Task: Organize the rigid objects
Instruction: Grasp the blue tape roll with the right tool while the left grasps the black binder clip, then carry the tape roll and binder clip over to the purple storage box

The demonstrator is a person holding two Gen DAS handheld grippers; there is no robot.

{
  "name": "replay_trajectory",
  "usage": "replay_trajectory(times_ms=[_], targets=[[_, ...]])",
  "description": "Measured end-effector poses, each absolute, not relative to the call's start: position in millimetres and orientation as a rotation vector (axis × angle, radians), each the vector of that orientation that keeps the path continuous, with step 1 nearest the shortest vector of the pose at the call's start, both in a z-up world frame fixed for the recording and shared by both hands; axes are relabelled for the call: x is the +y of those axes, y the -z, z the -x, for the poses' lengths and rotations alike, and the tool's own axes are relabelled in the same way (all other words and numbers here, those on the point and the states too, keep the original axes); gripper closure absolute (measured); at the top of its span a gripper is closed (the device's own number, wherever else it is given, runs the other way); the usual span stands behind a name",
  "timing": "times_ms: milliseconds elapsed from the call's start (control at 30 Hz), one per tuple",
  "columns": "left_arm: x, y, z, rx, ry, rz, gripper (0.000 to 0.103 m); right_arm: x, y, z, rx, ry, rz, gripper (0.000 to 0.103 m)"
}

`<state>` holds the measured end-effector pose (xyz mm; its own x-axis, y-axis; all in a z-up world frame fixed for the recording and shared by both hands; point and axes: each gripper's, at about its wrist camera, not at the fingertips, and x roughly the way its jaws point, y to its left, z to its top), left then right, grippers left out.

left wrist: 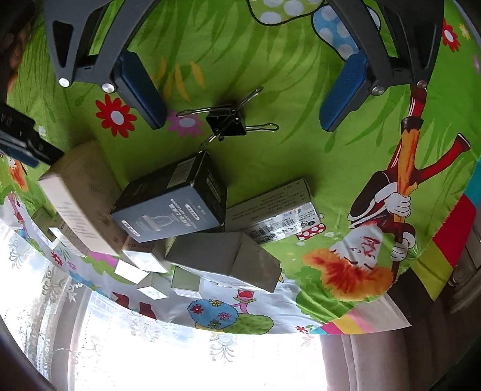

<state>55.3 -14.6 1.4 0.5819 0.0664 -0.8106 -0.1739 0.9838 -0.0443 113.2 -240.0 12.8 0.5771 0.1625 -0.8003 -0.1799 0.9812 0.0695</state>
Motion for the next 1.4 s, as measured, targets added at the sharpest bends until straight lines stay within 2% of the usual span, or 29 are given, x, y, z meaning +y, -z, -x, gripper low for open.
replay_trajectory(times_ms=[233, 300, 333, 367, 500, 600, 633, 667, 933, 1133, 1300, 1400], targets=[[-14, -1, -56, 0.940, -0.140, 0.124, 0.000, -194, -11, -132, 0.924, -0.241, 0.160, 0.017], [-14, -1, -55, 0.940, -0.141, 0.124, 0.000, -196, -12, -137, 0.922, -0.228, 0.152, 0.022], [-14, -1, -55, 0.940, -0.141, 0.125, 0.000, -199, -14, -136, 0.915, -0.201, 0.151, 0.044], [-14, -1, -55, 0.939, -0.140, 0.126, 0.000, -203, -17, -135, 0.915, -0.182, 0.144, 0.071], [-11, -2, -55, 0.934, -0.121, 0.157, 0.000, -221, -23, -104, 0.945, -0.207, 0.092, 0.072], [-11, -5, -53, 0.918, -0.142, 0.144, 0.021, -236, -24, -66, 0.926, -0.200, 0.088, 0.072], [-13, -7, -52, 0.906, -0.131, 0.136, 0.039, -241, -24, -52, 0.919, -0.192, 0.079, 0.072], [-14, -8, -51, 0.899, -0.121, 0.125, 0.043, -245, -25, -38, 0.911, -0.189, 0.074, 0.072], [-4, -11, -6, 0.866, -0.080, 0.214, 0.043, -255, -21, 1, 0.877, -0.183, 0.071, 0.072], [-40, -18, 28, 0.845, -0.048, 0.129, 0.043, -257, -22, -1, 0.862, -0.174, 0.035, 0.072], [-81, -57, 41, 0.714, -0.016, 0.034, 0.043, -280, -52, 37, 0.615, -0.111, -0.049, 0.072], [-102, -93, 65, 0.530, -0.035, -0.030, 0.043, -280, -71, 67, 0.445, -0.087, -0.018, 0.072]])
